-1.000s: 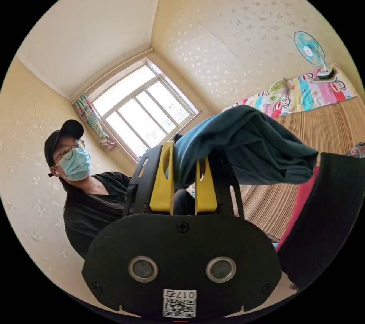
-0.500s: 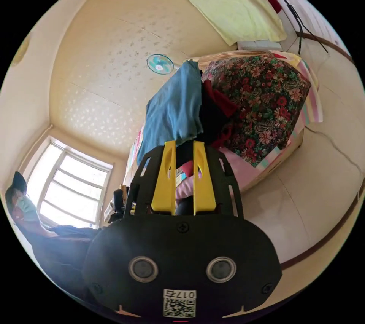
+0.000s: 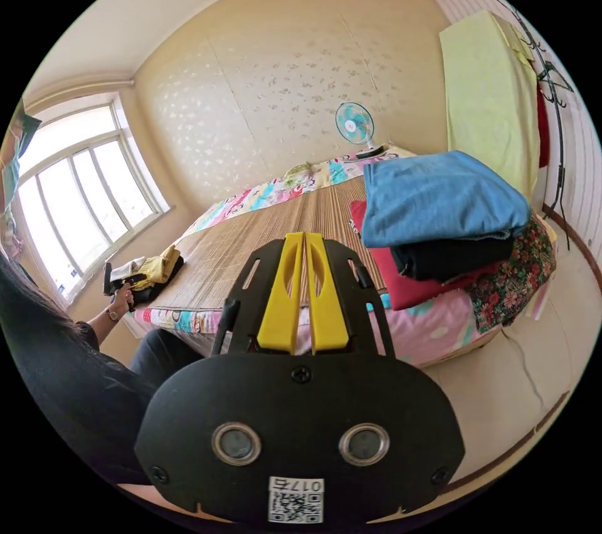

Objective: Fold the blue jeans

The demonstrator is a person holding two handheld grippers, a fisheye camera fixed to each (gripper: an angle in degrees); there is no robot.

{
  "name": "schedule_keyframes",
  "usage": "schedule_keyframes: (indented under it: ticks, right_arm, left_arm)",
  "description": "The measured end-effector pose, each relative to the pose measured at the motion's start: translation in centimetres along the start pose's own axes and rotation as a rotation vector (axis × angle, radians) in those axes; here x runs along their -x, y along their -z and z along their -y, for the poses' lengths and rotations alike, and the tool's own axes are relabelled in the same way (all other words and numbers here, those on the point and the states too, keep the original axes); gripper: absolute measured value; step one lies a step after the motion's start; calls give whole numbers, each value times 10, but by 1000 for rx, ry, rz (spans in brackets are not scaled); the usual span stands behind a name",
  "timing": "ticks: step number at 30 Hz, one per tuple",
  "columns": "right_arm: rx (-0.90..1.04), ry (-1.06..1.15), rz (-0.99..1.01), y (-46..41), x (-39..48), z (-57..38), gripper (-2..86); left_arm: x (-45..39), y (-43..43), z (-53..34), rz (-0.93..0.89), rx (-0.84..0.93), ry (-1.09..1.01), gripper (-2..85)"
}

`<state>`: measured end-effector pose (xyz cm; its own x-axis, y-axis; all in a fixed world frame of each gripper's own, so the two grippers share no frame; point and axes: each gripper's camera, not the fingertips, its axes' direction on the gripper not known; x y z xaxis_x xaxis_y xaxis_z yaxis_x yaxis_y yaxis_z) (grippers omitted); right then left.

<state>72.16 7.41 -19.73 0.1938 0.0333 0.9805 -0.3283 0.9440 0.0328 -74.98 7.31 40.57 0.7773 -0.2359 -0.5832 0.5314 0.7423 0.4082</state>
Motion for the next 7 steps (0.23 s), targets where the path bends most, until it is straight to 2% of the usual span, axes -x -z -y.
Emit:
schedule_keyframes:
  ticks: [3,5,6,7]
  right_arm:
    - [22,50,25,-22,39,-1,4]
    - [50,46,44,-31,53,-6,4]
    - [70,13,74,-35,55,-11,3]
    - [97,-27,112,-38,53,-17,3]
  left_arm:
    - [28,-33,62,51,53,63,105]
    - [36,-70,85,73,151,91,82]
    - [43,-97,91,94,254,161,50]
    - [48,-108,89,51,286,239,25]
